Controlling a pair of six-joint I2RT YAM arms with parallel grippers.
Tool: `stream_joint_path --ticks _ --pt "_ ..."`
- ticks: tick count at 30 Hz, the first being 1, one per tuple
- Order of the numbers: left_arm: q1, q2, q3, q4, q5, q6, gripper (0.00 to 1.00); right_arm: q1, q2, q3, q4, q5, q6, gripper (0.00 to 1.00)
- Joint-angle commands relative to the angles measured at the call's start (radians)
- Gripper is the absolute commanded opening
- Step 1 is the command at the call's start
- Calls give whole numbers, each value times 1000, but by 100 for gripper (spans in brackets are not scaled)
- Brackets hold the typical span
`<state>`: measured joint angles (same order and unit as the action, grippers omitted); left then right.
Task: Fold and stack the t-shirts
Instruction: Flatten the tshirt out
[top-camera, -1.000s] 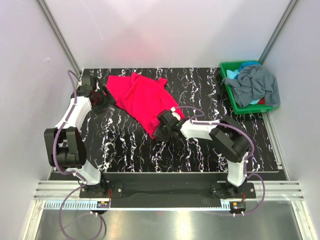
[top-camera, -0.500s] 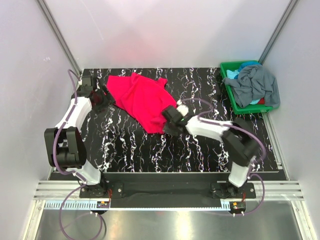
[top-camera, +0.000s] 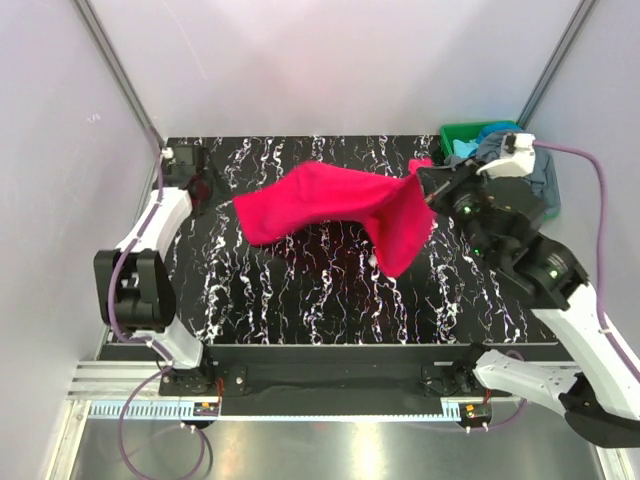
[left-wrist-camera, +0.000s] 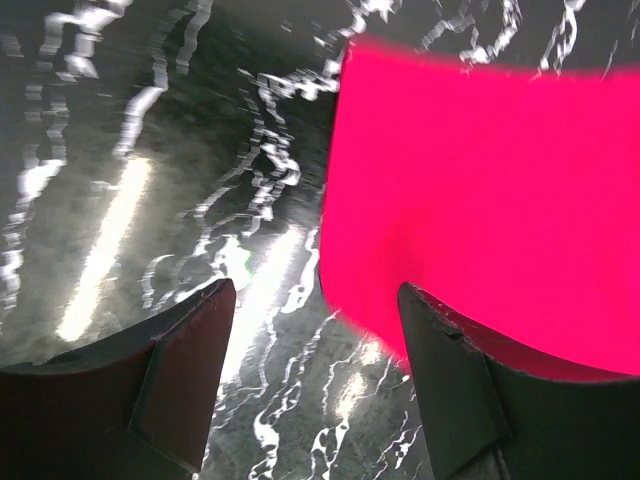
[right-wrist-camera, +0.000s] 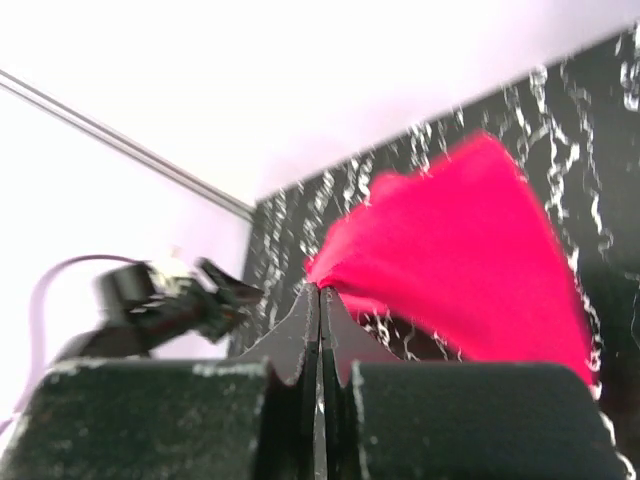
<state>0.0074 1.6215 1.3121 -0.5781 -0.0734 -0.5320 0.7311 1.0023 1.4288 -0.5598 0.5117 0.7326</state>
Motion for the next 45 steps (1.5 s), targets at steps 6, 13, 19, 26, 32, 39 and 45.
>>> stream_joint_path --ticks 6,13,19,26,32,39,45 --pt "-178 124 -7 9 -54 -65 70 -1 -5 -53 -75 -30 20 0" --pt "-187 181 -2 35 -94 -62 63 -2 -45 -120 -72 -19 39 0" --pt "-193 256 41 165 20 20 59 -1 -47 -154 -62 -16 44 0" --pt "-208 347 59 202 69 72 53 -2 -59 -182 -48 13 37 0" --pt "-207 386 64 230 101 73 46 -1 -85 -191 -48 48 21 0" --pt "-207 300 127 186 158 49 0 -2 -114 -180 -55 117 -33 0" --pt "-214 -70 217 106 77 40 0 -1 -172 -70 -87 261 -122 0"
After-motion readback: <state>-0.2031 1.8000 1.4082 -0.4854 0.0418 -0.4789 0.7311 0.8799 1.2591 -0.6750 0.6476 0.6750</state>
